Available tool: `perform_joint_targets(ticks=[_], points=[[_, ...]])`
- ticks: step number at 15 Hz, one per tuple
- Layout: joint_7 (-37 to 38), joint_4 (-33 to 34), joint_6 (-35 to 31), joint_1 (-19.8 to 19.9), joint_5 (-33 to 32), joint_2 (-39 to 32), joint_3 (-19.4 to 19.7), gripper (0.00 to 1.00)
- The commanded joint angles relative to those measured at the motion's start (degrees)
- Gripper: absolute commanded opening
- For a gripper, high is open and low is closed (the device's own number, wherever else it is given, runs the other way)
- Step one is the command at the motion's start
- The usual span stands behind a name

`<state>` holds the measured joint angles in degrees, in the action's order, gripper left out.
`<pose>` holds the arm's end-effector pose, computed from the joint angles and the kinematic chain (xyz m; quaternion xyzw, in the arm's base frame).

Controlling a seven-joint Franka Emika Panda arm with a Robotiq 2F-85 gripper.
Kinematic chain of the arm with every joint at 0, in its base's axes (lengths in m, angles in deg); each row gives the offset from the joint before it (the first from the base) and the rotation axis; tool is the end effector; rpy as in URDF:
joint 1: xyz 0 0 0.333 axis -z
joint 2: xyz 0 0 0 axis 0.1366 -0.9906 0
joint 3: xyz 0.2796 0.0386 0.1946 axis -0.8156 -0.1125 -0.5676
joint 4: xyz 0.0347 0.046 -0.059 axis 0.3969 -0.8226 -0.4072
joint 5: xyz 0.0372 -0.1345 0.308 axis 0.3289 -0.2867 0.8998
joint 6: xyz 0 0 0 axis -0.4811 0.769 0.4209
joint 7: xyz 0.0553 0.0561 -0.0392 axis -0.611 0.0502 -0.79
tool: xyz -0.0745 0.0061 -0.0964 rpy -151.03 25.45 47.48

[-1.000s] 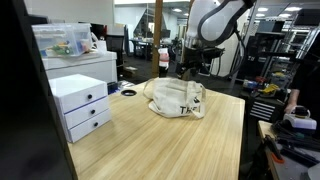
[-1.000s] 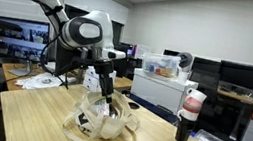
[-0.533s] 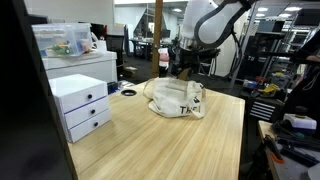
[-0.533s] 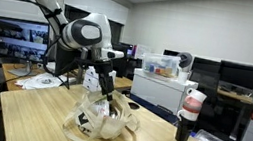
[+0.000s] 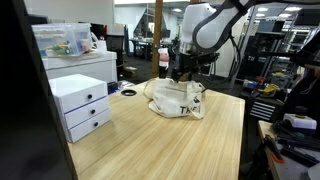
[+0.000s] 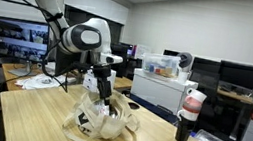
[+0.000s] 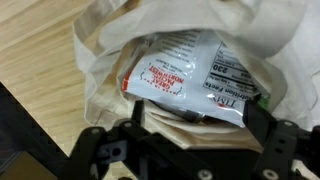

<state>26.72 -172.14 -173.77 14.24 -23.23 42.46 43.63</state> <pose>0.4931 -0.1737 0.3289 0.9587 -0.2531 0.0748 0.1057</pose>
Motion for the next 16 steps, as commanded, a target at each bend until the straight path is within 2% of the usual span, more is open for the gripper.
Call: perform_joint_targets(ticks=[1, 5, 6, 8, 16], points=[[-1.6, 1.1, -0.9, -0.1, 3.4, -2.8, -0.5, 1.00], [-3.3, 2.4, -1.1, 0.1, 6.9, -4.9, -1.0, 1.00], [-3.4, 2.8, -1.2, 0.1, 7.5, -5.3, -1.1, 0.75], [-4.3, 3.2, -1.2, 0.3, 8.7, -5.8, -1.3, 0.68], [-4.8, 4.8, -0.4, 0.2, 10.9, -7.0, -1.4, 0.12]])
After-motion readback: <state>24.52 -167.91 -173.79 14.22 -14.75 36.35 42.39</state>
